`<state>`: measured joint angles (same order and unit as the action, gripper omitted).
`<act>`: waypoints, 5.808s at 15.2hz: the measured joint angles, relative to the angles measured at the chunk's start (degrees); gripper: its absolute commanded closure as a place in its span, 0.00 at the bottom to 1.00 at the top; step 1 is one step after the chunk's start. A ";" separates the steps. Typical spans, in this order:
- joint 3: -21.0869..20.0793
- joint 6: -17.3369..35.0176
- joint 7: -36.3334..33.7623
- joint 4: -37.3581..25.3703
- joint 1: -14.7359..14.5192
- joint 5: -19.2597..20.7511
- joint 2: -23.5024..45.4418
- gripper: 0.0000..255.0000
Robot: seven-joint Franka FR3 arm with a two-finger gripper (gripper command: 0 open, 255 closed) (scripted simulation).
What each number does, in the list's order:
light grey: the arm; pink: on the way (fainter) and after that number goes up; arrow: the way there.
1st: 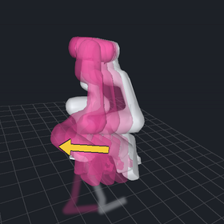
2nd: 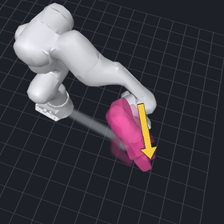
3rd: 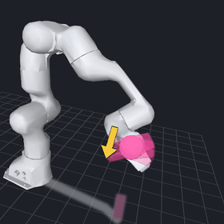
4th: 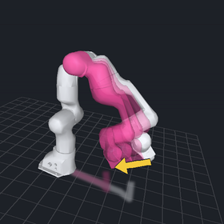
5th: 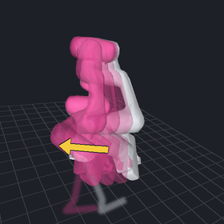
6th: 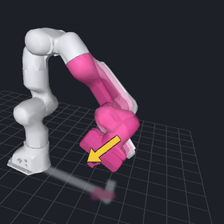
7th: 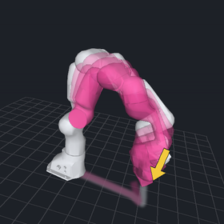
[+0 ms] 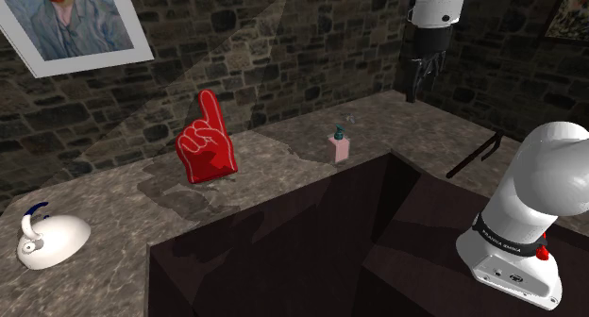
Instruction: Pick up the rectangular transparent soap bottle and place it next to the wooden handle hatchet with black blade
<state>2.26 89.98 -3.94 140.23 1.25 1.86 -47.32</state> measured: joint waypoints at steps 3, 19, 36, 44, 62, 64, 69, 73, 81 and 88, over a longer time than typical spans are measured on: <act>0.83 1.94 0.71 0.11 0.30 0.54 1.92 0.00; 8.74 25.46 8.26 -8.59 1.94 0.97 34.87 0.00; 10.57 32.45 17.88 -39.06 7.01 -8.45 74.33 0.00; 9.46 31.75 19.05 -52.87 9.86 -10.69 87.97 0.00; 9.12 34.47 19.40 -52.50 10.16 -11.16 90.29 1.00; 9.12 34.47 19.41 -52.51 10.16 -11.16 90.29 1.00; 9.29 33.37 19.36 -52.55 10.11 -10.97 89.28 1.00; 9.54 31.45 19.12 -52.62 9.87 -10.62 87.40 1.00; 10.03 27.33 18.70 -53.45 9.54 -9.93 84.06 1.00; 10.40 23.19 18.46 -55.17 9.46 -9.37 81.59 1.00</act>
<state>12.66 113.16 14.52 85.06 10.70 -7.51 34.27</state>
